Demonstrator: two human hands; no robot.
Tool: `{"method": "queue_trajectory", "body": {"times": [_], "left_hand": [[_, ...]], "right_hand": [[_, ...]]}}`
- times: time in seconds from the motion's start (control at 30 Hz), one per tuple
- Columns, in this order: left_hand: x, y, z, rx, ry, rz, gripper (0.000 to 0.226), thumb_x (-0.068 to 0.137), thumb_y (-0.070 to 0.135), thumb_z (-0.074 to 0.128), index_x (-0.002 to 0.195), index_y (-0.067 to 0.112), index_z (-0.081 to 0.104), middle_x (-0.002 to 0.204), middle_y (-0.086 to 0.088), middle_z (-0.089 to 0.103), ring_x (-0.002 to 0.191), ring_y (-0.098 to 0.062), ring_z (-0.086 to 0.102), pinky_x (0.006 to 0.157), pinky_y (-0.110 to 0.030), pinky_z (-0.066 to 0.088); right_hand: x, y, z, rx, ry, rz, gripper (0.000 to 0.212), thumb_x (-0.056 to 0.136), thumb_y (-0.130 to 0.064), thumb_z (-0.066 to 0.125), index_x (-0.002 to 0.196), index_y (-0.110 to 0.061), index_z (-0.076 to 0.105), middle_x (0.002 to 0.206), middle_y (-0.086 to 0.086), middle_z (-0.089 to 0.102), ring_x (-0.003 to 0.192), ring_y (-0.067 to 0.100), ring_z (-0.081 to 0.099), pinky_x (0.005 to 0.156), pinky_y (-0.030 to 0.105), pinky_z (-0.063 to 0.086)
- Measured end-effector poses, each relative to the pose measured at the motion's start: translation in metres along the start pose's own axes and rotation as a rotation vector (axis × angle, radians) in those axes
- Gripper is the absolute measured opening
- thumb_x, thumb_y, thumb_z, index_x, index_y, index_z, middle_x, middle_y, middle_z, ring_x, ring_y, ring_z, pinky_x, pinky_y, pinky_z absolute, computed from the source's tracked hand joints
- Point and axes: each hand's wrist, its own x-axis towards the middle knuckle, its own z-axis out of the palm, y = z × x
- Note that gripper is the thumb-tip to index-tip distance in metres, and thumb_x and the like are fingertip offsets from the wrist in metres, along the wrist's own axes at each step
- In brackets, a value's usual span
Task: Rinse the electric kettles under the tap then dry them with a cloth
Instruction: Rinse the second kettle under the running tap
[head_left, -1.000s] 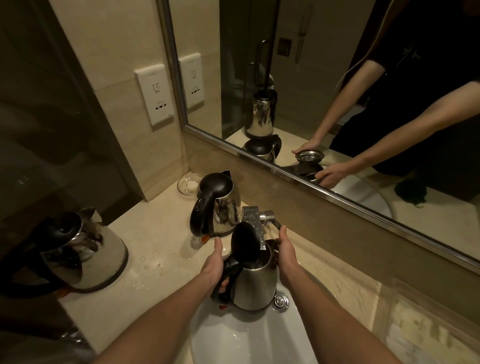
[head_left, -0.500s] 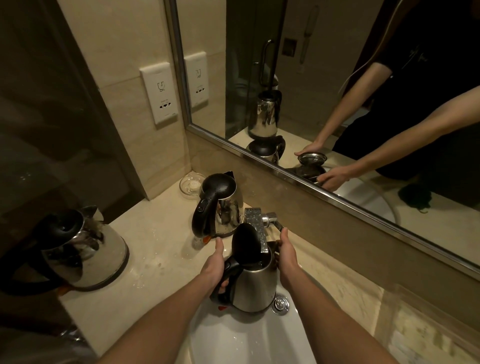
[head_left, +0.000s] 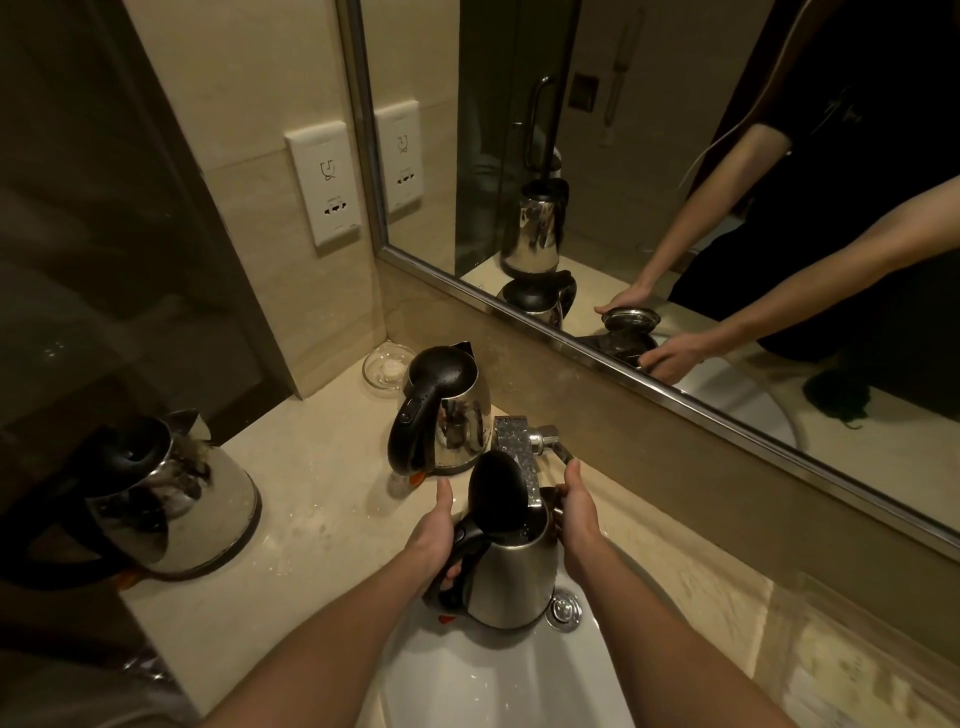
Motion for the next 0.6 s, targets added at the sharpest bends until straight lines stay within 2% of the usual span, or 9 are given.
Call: {"method": "queue_trajectory", "body": {"times": [0.27, 0.4, 0.6], "left_hand": [[0.0029, 0.0, -0.0014, -0.001, 0.008, 0.009, 0.093, 0.088, 0.083, 0.012, 0.085, 0.004, 0.059, 0.046, -0.005, 0.045, 0.038, -0.016, 0.042, 0.045, -0.024, 0.038], [-0.0007, 0.0003, -0.0011, 0.011, 0.009, 0.02, 0.086, 0.089, 0.082, 0.011, 0.064, 0.009, 0.048, 0.044, -0.004, 0.044, 0.037, -0.016, 0.042, 0.048, -0.027, 0.039], [-0.004, 0.001, 0.0001, 0.017, 0.004, 0.03, 0.084, 0.09, 0.08, 0.01, 0.062, 0.01, 0.045, 0.043, -0.003, 0.044, 0.037, -0.015, 0.042, 0.047, -0.026, 0.039]], "right_hand": [[0.0023, -0.0029, -0.0023, -0.005, -0.028, 0.01, 0.076, 0.098, -0.064, 0.031, 0.144, -0.006, 0.045, 0.144, 0.015, 0.051, 0.135, 0.032, 0.043, 0.117, 0.046, 0.028], [0.0028, -0.0026, -0.0018, -0.003, -0.017, 0.013, 0.076, 0.098, -0.064, 0.031, 0.145, -0.006, 0.044, 0.145, 0.015, 0.05, 0.136, 0.032, 0.042, 0.117, 0.047, 0.027], [0.0023, -0.0034, -0.0025, 0.001, -0.021, 0.01, 0.075, 0.098, -0.064, 0.031, 0.145, -0.006, 0.043, 0.144, 0.016, 0.05, 0.135, 0.033, 0.043, 0.116, 0.046, 0.028]]}}
